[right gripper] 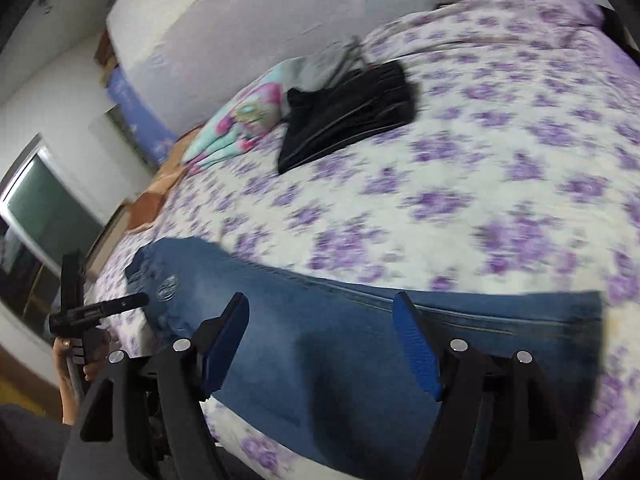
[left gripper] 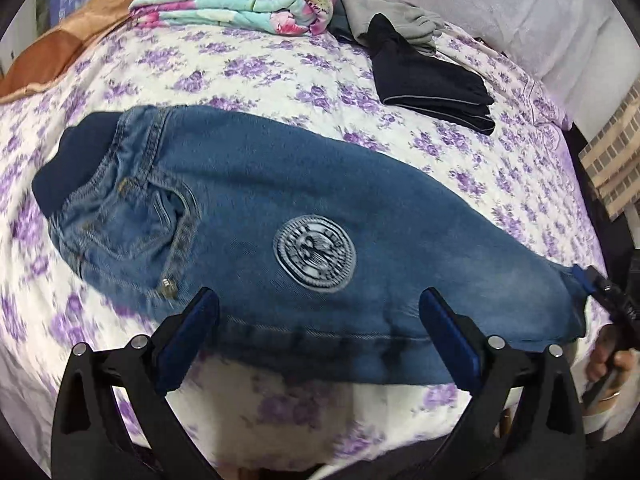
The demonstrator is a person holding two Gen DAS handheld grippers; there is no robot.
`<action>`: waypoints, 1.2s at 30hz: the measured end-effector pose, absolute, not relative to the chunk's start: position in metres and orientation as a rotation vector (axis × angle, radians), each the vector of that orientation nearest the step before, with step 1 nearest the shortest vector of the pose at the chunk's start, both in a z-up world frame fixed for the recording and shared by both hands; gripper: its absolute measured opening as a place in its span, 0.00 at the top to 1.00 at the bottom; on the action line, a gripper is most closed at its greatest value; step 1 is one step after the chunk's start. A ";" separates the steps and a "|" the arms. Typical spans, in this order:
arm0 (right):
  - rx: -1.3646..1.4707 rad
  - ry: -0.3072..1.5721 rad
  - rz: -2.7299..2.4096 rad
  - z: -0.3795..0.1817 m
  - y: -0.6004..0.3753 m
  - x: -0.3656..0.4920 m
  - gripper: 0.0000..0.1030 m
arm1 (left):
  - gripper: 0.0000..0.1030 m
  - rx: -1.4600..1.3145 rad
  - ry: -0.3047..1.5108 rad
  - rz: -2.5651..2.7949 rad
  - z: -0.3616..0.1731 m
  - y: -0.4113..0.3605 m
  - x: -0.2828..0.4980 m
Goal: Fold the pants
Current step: 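Lay the jeans flat with both tools and smooth them lengthwise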
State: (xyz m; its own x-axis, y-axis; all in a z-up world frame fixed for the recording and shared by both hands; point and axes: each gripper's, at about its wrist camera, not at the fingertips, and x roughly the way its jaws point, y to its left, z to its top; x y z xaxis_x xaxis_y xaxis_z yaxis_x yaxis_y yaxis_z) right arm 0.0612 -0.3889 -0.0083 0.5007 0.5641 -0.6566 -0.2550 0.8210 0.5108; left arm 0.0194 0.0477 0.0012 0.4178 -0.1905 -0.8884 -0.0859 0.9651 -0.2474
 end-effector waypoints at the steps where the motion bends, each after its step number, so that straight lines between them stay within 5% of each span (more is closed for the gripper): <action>1: 0.372 0.915 0.527 -0.009 -0.385 0.062 0.27 | 0.05 -0.292 1.155 -0.080 0.003 0.046 0.019; 5: 0.413 0.900 0.579 -0.015 -0.387 0.061 0.27 | 0.06 -0.314 1.165 -0.099 0.012 0.036 0.017; 8: 0.444 0.902 0.585 -0.022 -0.396 0.063 0.27 | 0.26 -0.239 1.218 -0.154 0.008 0.012 0.018; 20: 0.501 0.918 0.632 -0.036 -0.411 0.063 0.26 | 0.28 0.401 1.219 -0.295 -0.019 -0.070 0.012; 28: 0.492 0.926 0.618 -0.034 -0.403 0.063 0.26 | 0.61 0.528 1.182 -0.426 -0.036 -0.074 0.027; 30: 0.498 0.930 0.610 -0.034 -0.403 0.063 0.26 | 0.96 0.541 1.134 -0.463 -0.030 -0.078 0.021; 36: 0.525 0.984 0.624 -0.040 -0.395 0.069 0.26 | 0.97 0.481 1.037 -0.487 0.016 -0.060 -0.005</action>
State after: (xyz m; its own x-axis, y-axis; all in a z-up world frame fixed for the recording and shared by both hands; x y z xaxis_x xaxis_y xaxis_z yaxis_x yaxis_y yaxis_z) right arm 0.0687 -0.3955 -0.0402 0.4082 0.6927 -0.5946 -0.2427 0.7102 0.6608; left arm -0.0046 -0.0604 0.0156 0.4237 -0.1524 -0.8929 0.5900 0.7944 0.1444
